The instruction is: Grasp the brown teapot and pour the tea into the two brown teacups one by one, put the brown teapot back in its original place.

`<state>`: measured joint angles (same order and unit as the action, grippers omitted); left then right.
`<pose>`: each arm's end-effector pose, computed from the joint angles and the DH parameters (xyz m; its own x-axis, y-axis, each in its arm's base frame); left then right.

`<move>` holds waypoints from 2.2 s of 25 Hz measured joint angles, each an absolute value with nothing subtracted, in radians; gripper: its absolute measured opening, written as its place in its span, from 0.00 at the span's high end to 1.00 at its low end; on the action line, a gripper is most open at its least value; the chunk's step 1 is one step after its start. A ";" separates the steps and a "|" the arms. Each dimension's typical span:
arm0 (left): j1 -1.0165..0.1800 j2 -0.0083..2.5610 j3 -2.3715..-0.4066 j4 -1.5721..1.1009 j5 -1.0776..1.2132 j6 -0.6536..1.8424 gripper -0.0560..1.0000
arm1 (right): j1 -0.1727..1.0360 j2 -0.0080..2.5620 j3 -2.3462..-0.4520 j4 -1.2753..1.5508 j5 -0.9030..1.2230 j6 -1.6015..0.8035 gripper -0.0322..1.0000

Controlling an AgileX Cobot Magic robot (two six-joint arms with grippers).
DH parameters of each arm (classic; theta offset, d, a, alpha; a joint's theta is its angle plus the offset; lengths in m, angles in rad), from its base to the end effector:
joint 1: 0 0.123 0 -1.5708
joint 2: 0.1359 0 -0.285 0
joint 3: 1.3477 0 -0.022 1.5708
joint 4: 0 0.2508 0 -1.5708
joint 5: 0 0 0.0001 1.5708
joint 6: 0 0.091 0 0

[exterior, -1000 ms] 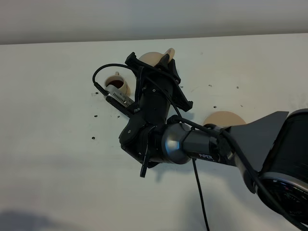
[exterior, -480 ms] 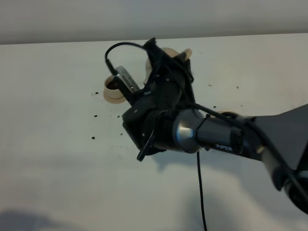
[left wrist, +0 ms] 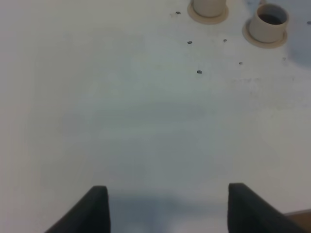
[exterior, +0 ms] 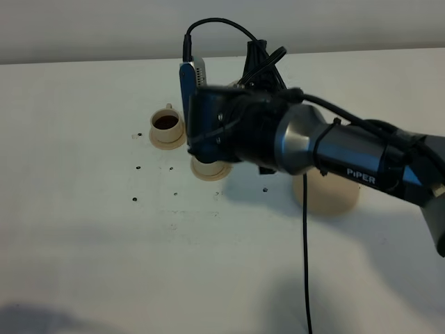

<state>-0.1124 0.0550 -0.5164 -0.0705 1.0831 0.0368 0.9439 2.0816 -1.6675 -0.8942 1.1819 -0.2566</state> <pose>0.0002 -0.0057 0.2804 -0.5047 0.0607 -0.8612 0.1671 0.9855 -0.0284 0.3066 0.3113 0.2297 -0.1430 -0.9557 0.2573 -0.7136 -0.0806 -0.6959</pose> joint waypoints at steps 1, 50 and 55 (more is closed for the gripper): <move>-0.112 0.055 -0.516 -0.071 1.083 0.037 0.48 | 0.944 2.082 -1.682 -0.864 1.182 -0.281 0.87; -0.112 0.055 -0.516 -0.071 1.083 0.037 0.48 | 0.698 2.050 -1.713 -0.237 1.221 -0.478 0.87; -0.112 0.055 -0.516 -0.071 1.083 0.037 0.48 | 0.634 1.975 -1.595 -0.236 1.224 -0.461 0.87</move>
<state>-0.1124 0.0550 -0.5164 -0.0705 1.0831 0.0368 0.6343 1.9749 -1.5951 -0.2363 1.2242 -0.4613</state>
